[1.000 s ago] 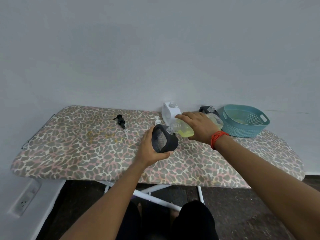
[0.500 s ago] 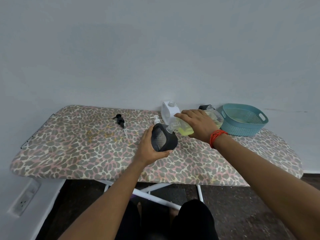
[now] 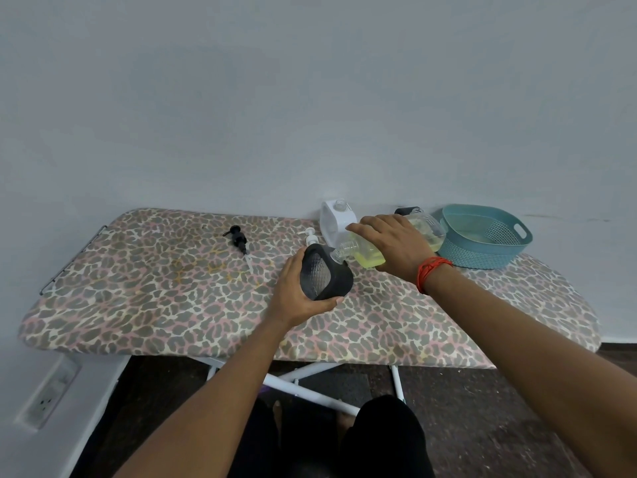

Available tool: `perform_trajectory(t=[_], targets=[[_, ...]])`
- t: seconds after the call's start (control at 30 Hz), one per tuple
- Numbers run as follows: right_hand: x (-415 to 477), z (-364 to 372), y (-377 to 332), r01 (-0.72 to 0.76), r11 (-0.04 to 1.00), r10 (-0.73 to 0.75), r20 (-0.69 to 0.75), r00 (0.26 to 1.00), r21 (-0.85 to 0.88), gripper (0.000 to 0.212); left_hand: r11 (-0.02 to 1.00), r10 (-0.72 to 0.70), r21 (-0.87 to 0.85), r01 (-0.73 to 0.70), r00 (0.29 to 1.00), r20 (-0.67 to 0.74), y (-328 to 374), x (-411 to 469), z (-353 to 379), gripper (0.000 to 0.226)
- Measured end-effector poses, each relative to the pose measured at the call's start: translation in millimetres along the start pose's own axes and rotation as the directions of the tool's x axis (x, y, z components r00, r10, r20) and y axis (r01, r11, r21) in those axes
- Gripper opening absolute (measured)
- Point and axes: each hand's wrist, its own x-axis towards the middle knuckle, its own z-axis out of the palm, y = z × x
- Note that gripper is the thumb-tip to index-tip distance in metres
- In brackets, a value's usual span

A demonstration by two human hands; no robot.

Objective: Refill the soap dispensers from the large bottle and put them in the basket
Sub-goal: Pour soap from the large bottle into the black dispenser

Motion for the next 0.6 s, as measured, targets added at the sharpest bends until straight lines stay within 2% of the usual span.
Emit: perform_trajectory(t=[0.6], targets=[[0.1,2.4,1.1,0.010,1.000,-0.011,-0.024,1.000,-0.029,0.101,1.000,0.001,-0.006,-0.001,1.000,-0.011,0.7,-2.3,0.0,0.121]])
